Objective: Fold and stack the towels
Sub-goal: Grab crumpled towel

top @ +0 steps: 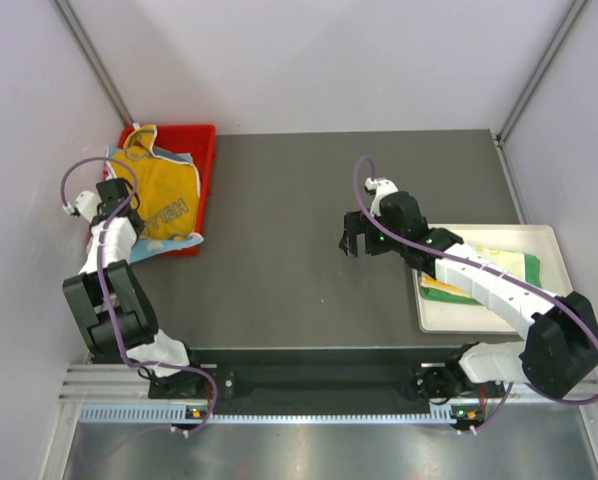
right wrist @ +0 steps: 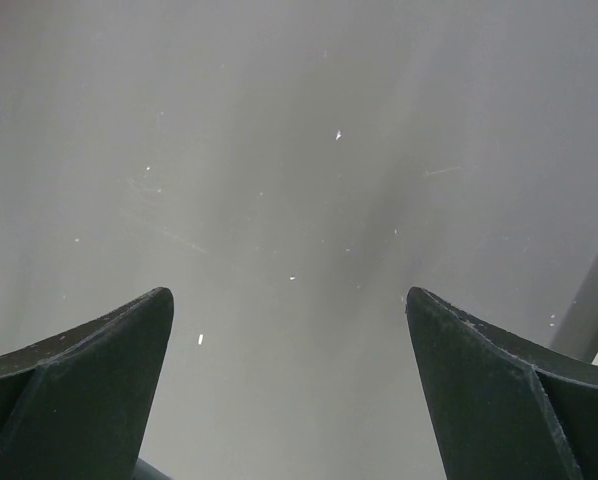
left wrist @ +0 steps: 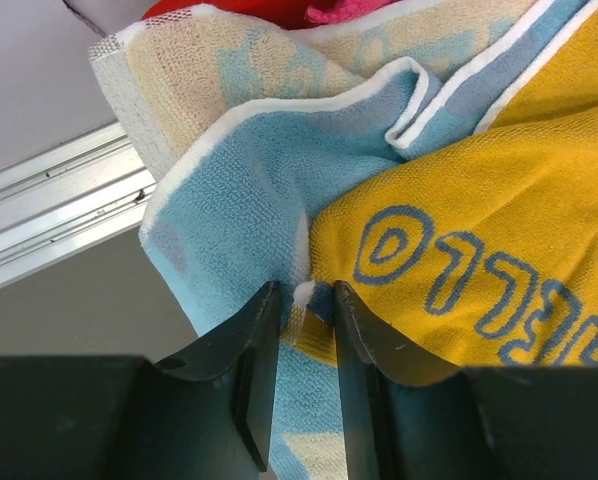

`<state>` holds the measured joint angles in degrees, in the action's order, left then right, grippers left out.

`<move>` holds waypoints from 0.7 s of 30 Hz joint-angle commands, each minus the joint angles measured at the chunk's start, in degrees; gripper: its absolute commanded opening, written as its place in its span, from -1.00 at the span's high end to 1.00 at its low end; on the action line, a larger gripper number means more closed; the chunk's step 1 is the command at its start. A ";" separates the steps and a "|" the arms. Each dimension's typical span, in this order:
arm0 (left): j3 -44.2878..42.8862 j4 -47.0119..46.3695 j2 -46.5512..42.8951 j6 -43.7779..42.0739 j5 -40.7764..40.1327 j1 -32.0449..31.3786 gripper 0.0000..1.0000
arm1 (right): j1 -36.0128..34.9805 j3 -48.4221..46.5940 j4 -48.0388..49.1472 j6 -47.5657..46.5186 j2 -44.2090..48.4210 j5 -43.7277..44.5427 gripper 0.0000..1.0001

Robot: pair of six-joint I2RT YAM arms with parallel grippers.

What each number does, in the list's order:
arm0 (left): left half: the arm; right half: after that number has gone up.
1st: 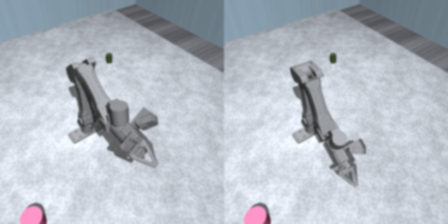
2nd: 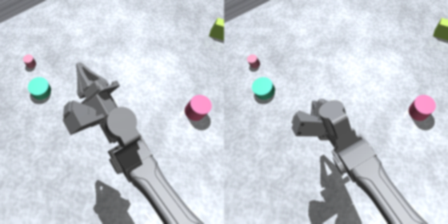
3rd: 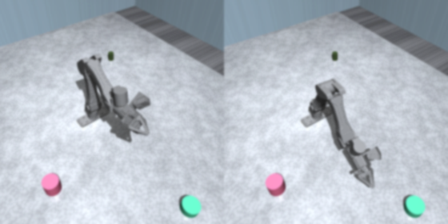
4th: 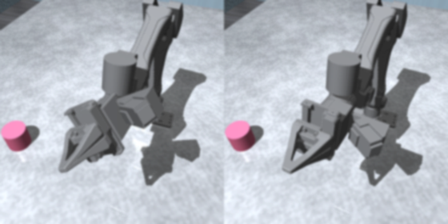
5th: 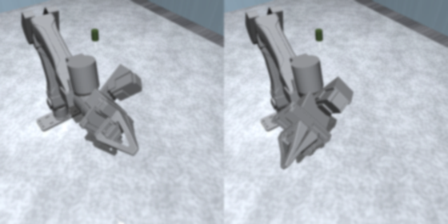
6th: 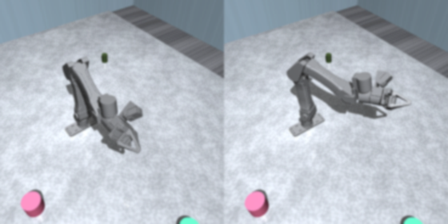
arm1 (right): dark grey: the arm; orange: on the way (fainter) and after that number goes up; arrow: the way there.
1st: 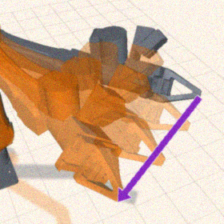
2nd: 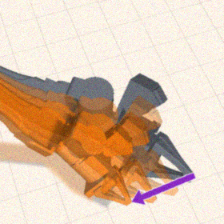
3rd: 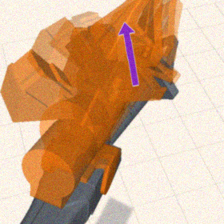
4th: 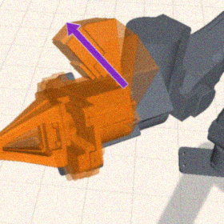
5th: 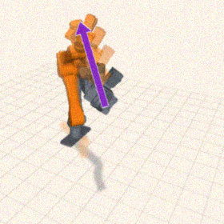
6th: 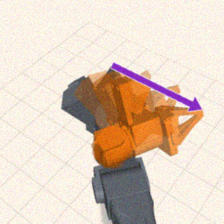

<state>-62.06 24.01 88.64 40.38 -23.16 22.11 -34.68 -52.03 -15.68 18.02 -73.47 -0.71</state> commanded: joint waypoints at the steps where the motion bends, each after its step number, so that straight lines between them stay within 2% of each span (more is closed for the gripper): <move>1: -2.71 -1.51 -2.42 -0.13 1.45 0.30 0.35 | -0.66 -0.18 2.06 -0.71 1.31 0.45 -0.99; 8: -3.33 -0.98 -3.74 -0.30 2.59 0.30 0.36 | -0.66 -0.09 2.06 -0.71 1.23 0.45 -0.99; 13: -3.24 -1.51 -3.48 -0.65 3.38 0.22 0.59 | -0.66 -0.27 1.97 -0.79 1.05 0.45 -0.99; 16: -3.68 -1.86 -2.69 -0.74 5.83 0.22 0.83 | -0.66 -0.26 1.97 -0.79 0.96 0.45 -0.99; 17: -3.85 -1.86 -2.60 -0.74 6.89 0.30 0.97 | -0.66 -0.26 1.97 -0.79 0.96 1.75 -0.99; 21: -3.86 -2.21 -2.86 -0.13 11.99 -0.31 1.00 | -0.66 -0.44 1.62 -0.97 0.35 2.38 -0.99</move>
<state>-63.77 23.81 86.76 40.25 -15.75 22.09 -34.68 -52.03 -15.68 18.00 -73.49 0.25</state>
